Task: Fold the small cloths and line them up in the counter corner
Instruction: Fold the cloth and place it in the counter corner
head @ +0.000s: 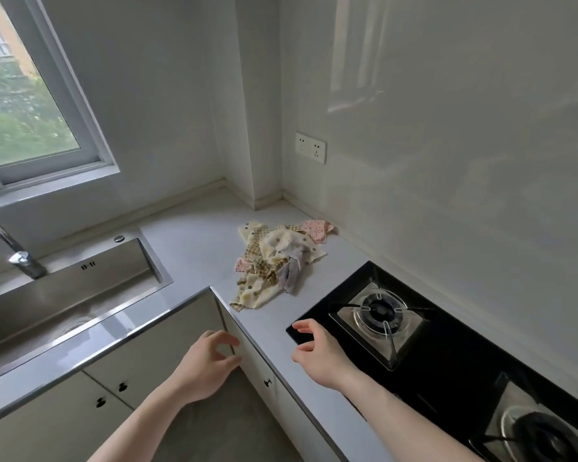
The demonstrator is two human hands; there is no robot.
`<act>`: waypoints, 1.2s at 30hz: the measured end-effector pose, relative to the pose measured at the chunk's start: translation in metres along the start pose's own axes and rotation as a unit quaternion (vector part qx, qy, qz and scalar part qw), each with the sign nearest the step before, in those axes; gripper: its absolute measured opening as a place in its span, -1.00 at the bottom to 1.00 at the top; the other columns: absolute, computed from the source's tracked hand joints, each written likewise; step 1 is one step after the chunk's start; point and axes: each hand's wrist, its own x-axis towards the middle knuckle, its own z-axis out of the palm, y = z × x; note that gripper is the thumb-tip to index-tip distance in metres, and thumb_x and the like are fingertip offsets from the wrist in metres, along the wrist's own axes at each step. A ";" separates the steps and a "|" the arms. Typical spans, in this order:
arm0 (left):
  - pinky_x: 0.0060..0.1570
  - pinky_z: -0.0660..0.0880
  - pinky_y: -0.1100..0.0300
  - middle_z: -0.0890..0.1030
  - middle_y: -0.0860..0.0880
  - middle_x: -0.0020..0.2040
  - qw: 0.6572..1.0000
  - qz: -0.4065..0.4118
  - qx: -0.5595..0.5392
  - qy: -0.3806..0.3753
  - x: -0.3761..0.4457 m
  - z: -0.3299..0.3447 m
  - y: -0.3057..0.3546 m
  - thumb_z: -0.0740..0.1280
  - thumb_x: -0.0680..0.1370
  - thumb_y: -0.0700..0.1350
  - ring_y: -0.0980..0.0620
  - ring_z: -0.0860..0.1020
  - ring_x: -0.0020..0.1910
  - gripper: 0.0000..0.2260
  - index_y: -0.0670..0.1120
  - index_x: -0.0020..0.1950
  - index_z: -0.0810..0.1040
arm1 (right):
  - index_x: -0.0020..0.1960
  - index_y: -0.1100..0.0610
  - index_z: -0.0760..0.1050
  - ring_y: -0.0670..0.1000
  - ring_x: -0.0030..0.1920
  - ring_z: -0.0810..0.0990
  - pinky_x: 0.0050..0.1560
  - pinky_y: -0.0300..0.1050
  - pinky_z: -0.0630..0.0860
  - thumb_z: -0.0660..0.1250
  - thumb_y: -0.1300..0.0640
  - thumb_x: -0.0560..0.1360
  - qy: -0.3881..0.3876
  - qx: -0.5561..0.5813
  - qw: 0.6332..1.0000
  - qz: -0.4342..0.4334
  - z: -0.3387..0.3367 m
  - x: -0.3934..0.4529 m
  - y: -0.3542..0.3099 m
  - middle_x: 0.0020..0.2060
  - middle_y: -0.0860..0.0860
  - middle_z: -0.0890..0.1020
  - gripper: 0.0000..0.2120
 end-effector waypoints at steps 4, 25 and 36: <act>0.04 0.47 0.27 0.46 0.11 0.21 0.999 0.018 0.023 -0.019 0.055 -0.015 -0.006 0.40 0.57 0.02 0.20 0.58 0.03 -0.82 0.18 0.16 0.56 | 0.38 -0.17 0.34 -0.16 0.23 0.49 -0.09 -0.35 0.47 0.34 0.16 0.56 0.026 0.010 1.000 0.013 0.002 0.033 -0.006 0.37 -0.15 0.40 -0.53; 0.34 0.39 0.00 0.34 -0.02 0.43 0.961 0.100 0.184 -0.178 0.308 0.015 -0.104 0.32 0.51 0.00 -0.13 0.40 0.35 -0.52 0.05 0.43 0.40 | 0.35 -0.18 0.37 -0.11 0.37 0.41 0.32 -0.13 0.48 0.31 0.19 0.55 0.152 -0.081 0.980 0.099 0.069 0.192 0.004 0.31 -0.21 0.40 -0.55; 0.03 0.42 0.10 0.49 0.20 -0.07 0.953 0.258 0.037 0.154 0.354 0.091 -0.166 0.31 0.49 0.04 0.10 0.43 -0.07 -0.84 0.13 0.02 0.39 | 0.49 -0.17 0.33 -0.11 0.55 0.25 0.59 -0.08 -0.01 0.12 -0.16 0.58 0.181 -0.372 0.909 -0.046 0.114 0.249 0.145 0.51 -0.20 0.30 -0.52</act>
